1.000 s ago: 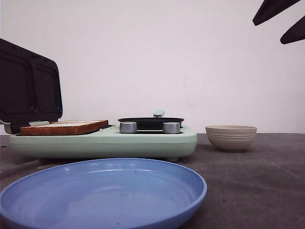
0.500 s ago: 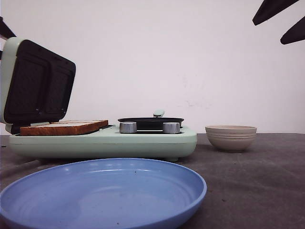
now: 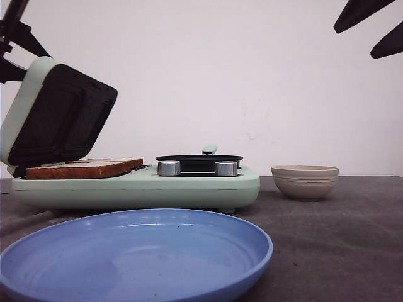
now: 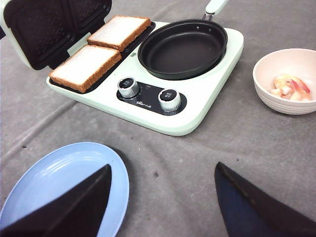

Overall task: Make breakfast with bread and shrimp
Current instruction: 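Swing the lid down over the bread with the left gripper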

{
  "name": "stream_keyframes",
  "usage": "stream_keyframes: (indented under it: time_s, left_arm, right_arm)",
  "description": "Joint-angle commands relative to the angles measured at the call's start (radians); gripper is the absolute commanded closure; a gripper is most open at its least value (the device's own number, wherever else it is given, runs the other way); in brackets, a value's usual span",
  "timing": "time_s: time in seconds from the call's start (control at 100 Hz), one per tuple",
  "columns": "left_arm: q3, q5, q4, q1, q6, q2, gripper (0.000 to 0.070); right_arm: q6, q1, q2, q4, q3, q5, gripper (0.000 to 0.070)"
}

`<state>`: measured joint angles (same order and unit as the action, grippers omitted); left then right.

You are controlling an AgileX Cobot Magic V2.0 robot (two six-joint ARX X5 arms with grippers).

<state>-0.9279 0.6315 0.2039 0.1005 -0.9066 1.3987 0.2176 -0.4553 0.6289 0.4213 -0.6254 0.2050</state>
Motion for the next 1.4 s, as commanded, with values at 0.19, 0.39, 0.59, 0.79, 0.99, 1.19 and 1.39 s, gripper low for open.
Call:
stream_keyframes:
  time_s: [0.19, 0.39, 0.59, 0.79, 0.99, 1.19, 1.39]
  left_arm:
    - [0.016, -0.09, -0.084, -0.05, 0.123, 0.036, 0.0696]
    - [0.016, -0.149, -0.085, -0.101, 0.168, 0.036, 0.0696]
    - [0.016, -0.233, -0.085, -0.16, 0.217, 0.036, 0.0696]
    - [0.016, -0.319, -0.086, -0.217, 0.263, 0.036, 0.0696]
    - [0.016, -0.399, -0.108, -0.261, 0.299, 0.037, 0.0696]
    - [0.016, -0.433, -0.115, -0.289, 0.32, 0.053, 0.0696]
    - [0.016, -0.437, -0.114, -0.316, 0.319, 0.098, 0.0696]
  right_arm:
    - [0.011, -0.005, 0.003, -0.008, -0.003, -0.003, 0.03]
    - [0.011, -0.005, 0.003, -0.003, -0.003, -0.003, 0.03]
    - [0.011, -0.005, 0.003, 0.005, -0.003, -0.003, 0.03]
    - [0.011, -0.005, 0.003, 0.008, -0.003, -0.003, 0.03]
    - [0.011, -0.005, 0.003, 0.008, -0.003, -0.003, 0.03]
    - [0.011, -0.005, 0.003, 0.008, -0.003, -0.002, 0.03]
    - [0.01, -0.005, 0.003, 0.01, -0.003, 0.003, 0.03]
